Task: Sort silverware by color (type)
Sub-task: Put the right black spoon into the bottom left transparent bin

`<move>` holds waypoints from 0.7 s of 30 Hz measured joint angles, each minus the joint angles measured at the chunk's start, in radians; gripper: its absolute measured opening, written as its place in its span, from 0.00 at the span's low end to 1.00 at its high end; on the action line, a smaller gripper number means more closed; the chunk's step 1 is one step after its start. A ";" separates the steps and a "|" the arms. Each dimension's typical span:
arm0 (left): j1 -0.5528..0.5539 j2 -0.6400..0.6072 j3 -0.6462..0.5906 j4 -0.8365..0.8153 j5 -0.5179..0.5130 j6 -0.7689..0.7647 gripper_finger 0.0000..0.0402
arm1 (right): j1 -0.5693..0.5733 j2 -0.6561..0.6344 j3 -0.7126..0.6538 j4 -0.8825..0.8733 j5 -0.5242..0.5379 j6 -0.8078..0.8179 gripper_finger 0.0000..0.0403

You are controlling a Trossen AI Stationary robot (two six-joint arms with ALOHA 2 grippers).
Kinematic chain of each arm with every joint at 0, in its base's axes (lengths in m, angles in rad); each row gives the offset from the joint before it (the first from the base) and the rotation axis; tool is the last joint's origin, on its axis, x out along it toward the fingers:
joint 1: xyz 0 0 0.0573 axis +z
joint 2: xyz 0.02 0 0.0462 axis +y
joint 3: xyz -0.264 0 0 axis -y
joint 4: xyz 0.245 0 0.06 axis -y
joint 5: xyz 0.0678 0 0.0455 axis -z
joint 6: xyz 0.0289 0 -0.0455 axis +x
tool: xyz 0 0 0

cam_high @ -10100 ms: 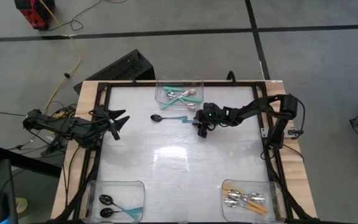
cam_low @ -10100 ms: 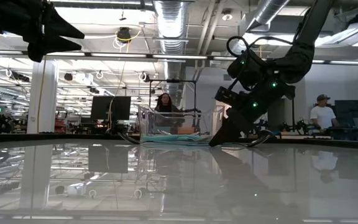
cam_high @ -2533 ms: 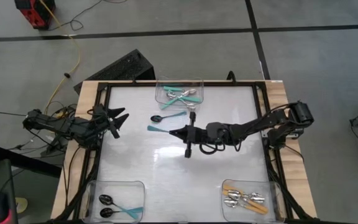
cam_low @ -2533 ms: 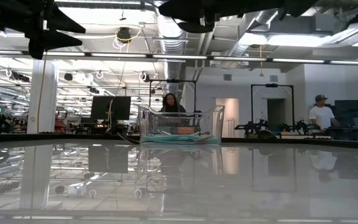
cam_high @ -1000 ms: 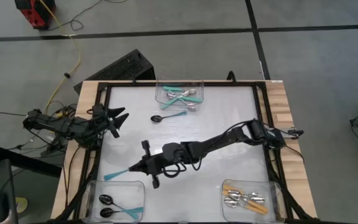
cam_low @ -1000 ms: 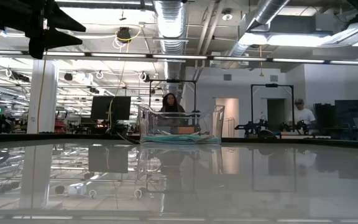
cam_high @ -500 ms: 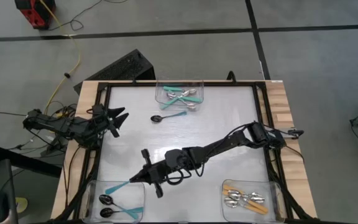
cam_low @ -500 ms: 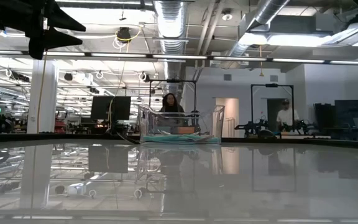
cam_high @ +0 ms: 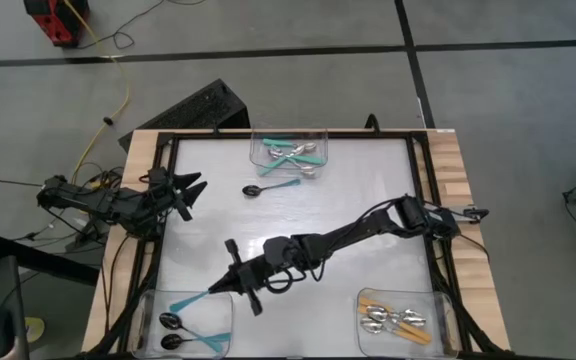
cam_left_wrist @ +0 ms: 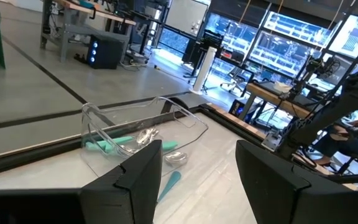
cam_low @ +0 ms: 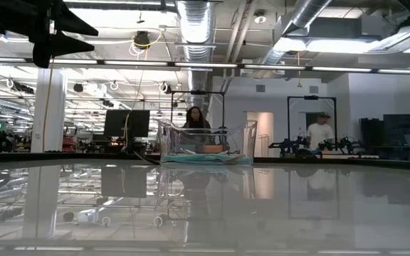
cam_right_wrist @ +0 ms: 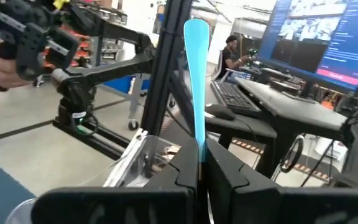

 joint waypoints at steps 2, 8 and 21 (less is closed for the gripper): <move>0.000 0.000 0.000 0.000 -0.003 0.000 0.47 | -0.002 0.000 0.000 0.033 -0.018 0.006 0.09; 0.000 0.000 0.000 0.000 -0.013 0.004 0.47 | 0.002 -0.002 0.001 0.091 -0.120 0.018 0.09; 0.000 0.000 0.000 0.000 -0.019 -0.003 0.47 | 0.000 0.261 0.368 0.001 -0.267 0.196 0.09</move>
